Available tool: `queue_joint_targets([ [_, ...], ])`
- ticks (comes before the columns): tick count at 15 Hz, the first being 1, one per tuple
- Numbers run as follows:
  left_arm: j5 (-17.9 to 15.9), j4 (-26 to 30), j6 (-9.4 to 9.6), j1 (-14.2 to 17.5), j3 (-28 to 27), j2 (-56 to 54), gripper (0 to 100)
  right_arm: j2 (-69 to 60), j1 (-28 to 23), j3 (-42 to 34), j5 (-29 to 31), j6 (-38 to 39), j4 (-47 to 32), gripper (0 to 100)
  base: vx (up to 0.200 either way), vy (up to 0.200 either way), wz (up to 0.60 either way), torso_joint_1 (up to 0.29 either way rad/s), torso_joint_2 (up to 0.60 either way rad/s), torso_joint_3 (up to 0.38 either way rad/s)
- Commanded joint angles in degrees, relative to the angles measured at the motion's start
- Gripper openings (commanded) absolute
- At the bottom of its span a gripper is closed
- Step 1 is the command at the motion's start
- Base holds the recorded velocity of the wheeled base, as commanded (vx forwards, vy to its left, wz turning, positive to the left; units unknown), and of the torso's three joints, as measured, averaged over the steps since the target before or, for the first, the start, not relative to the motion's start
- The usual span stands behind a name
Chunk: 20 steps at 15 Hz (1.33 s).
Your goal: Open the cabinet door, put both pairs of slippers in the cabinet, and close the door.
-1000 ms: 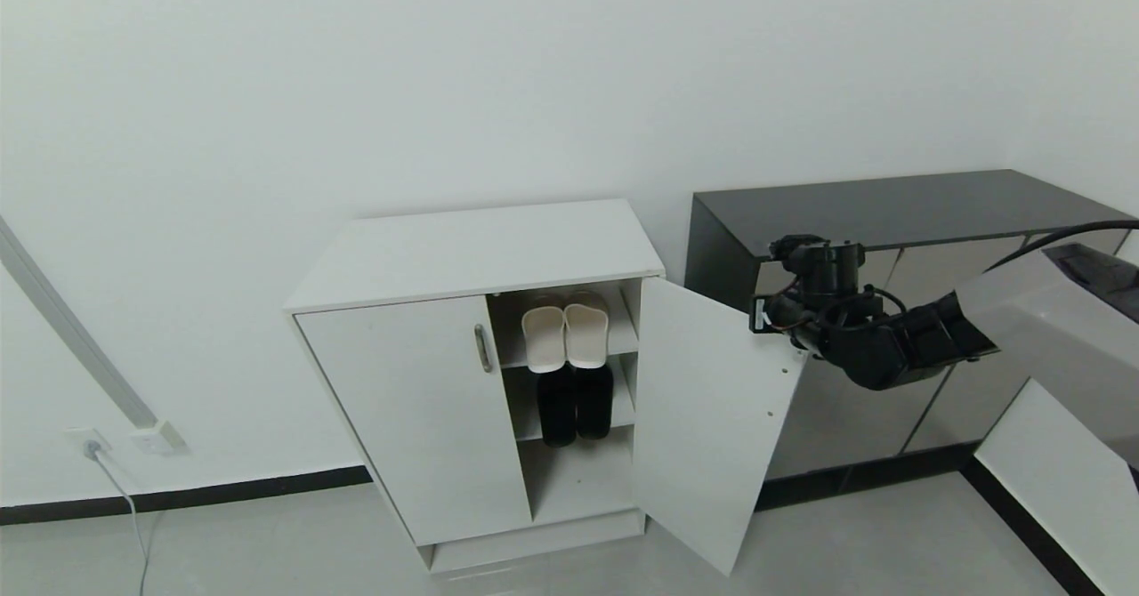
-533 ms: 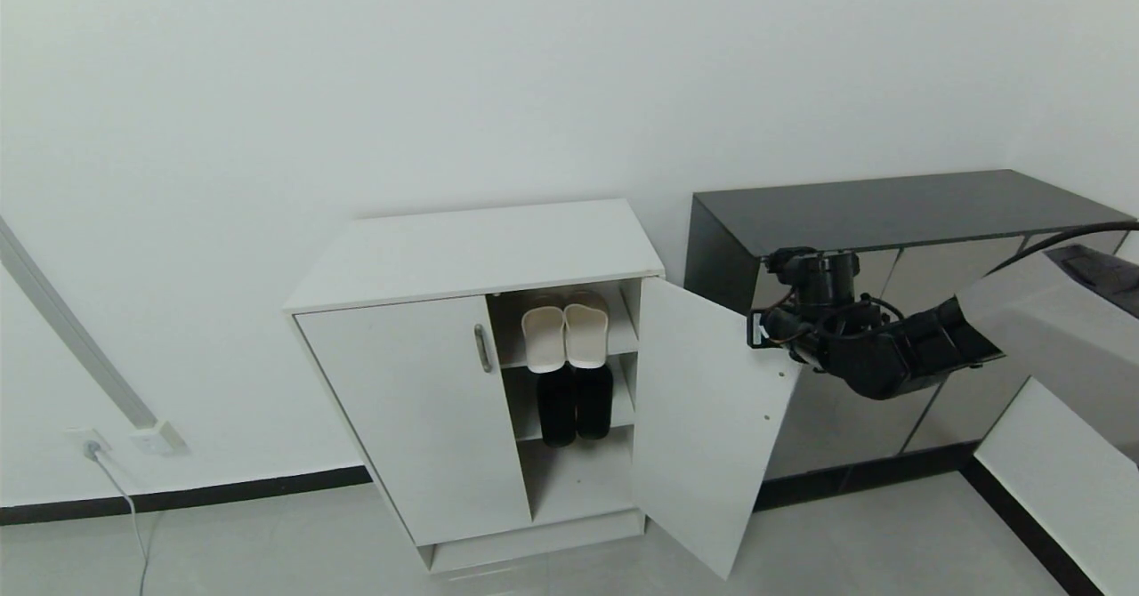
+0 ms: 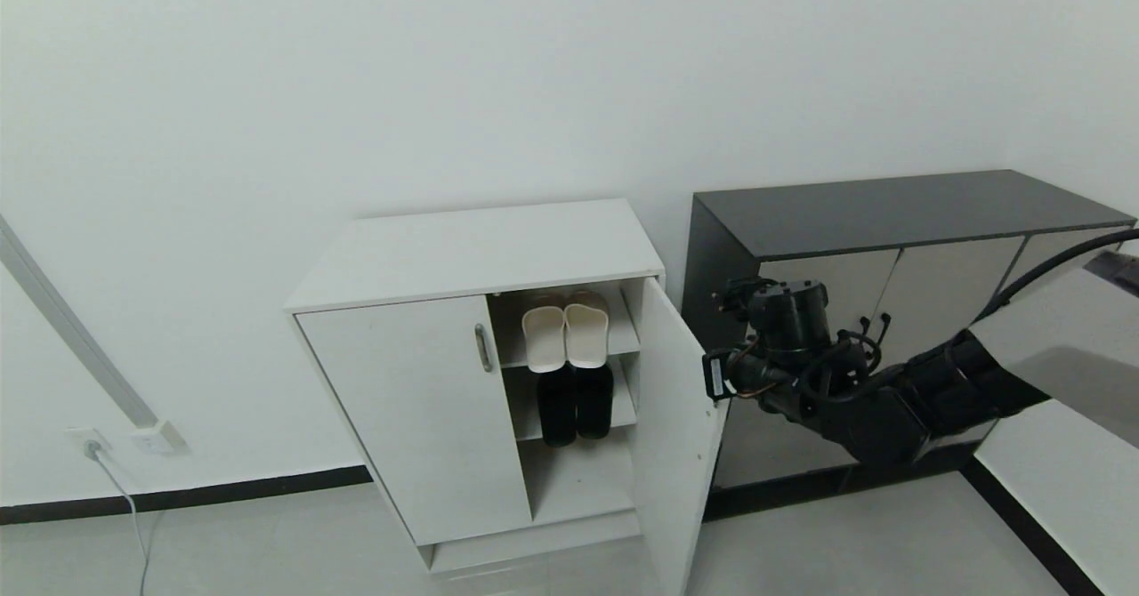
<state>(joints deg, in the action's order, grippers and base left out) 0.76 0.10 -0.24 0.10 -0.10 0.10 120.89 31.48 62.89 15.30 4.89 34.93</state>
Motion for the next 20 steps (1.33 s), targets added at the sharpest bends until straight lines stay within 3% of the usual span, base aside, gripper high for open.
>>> queue_joint_targets([
  [1, -0.1, 0.0, -0.02, 0.0, 0.0, 0.0, 0, -3.8, 2.4, -3.4, 0.0, -0.2, 1.0, 0, 0.0, 0.0, 0.0, 0.0, 0.0, 0.0],
  [9, 0.0, 0.0, -0.11, 0.0, 0.0, 0.0, 0, -5.2, 3.9, -9.1, -0.3, -2.0, 5.6, 0, 0.0, 0.0, 0.0, 0.0, 0.0, 0.0],
  [17, 0.0, 0.0, -0.11, 0.0, 0.0, 0.0, 0, -5.1, 5.0, -13.6, -3.8, -1.9, 9.2, 0, 0.0, 0.0, 0.6, 0.001, 0.01, 0.003],
  [20, 0.0, 0.0, -0.02, 0.0, 0.0, 0.0, 0, -4.5, 5.0, -18.6, -5.7, -2.1, 16.8, 0, 0.0, 0.0, 0.0, 0.0, 0.0, 0.0],
])
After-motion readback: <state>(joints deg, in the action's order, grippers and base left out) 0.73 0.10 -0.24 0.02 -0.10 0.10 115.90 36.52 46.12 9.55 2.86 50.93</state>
